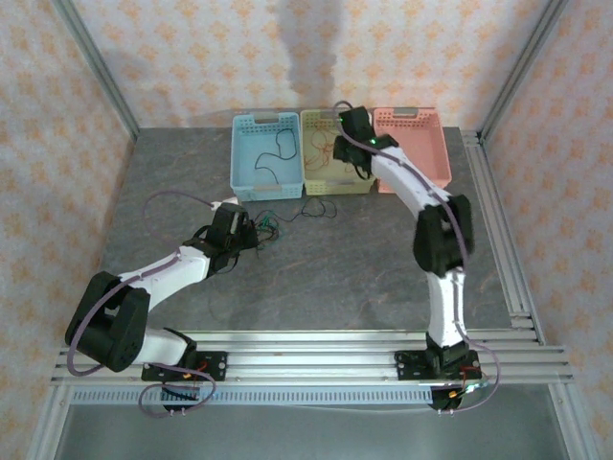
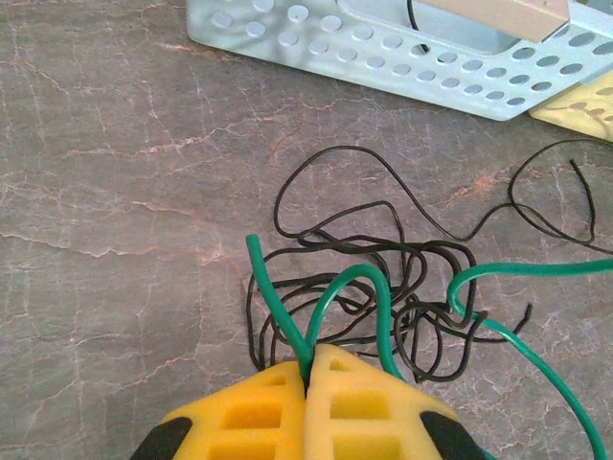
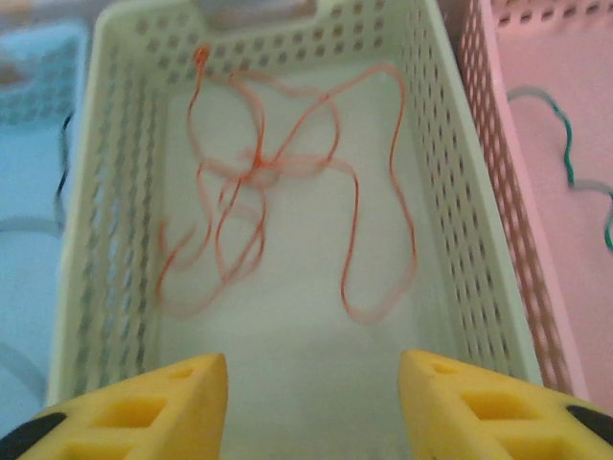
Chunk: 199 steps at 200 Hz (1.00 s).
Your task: Untangle the cables
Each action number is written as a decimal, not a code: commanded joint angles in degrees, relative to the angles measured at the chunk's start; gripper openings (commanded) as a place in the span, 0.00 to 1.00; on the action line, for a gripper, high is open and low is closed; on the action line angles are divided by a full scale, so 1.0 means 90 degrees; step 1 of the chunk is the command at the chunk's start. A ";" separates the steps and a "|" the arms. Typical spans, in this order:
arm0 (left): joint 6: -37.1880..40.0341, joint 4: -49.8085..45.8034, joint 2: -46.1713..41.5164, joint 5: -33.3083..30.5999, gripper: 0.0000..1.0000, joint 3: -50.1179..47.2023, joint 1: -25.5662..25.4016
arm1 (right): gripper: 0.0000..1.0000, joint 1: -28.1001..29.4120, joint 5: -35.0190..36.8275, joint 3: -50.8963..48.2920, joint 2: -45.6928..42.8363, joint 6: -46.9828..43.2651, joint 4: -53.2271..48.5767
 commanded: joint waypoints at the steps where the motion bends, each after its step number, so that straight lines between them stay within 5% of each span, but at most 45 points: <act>1: 0.0071 0.0159 -0.0165 0.0105 0.00 0.0028 -0.0094 | 0.50 0.0309 -0.0741 -0.2090 -0.2033 -0.0429 0.2227; 32: 0.0071 0.0204 -0.0217 0.0164 0.00 0.0051 -0.0205 | 0.49 0.0717 -0.1107 -0.5058 -0.3921 -0.1061 0.4134; 72: 0.0468 0.0437 -0.0573 0.0227 0.00 -0.0045 -0.0512 | 0.47 0.0882 -0.1420 -0.7778 -0.5149 -0.0128 0.6295; 139: 0.0802 0.0975 -0.1011 0.0812 0.00 -0.0253 -0.0775 | 0.53 0.1551 -0.1255 -0.8993 -0.3501 -0.0268 0.9333; 199: 0.0937 0.1276 -0.1294 0.1354 0.00 -0.0350 -0.0945 | 0.54 0.1649 -0.1408 -0.9074 -0.4038 -0.0622 0.9166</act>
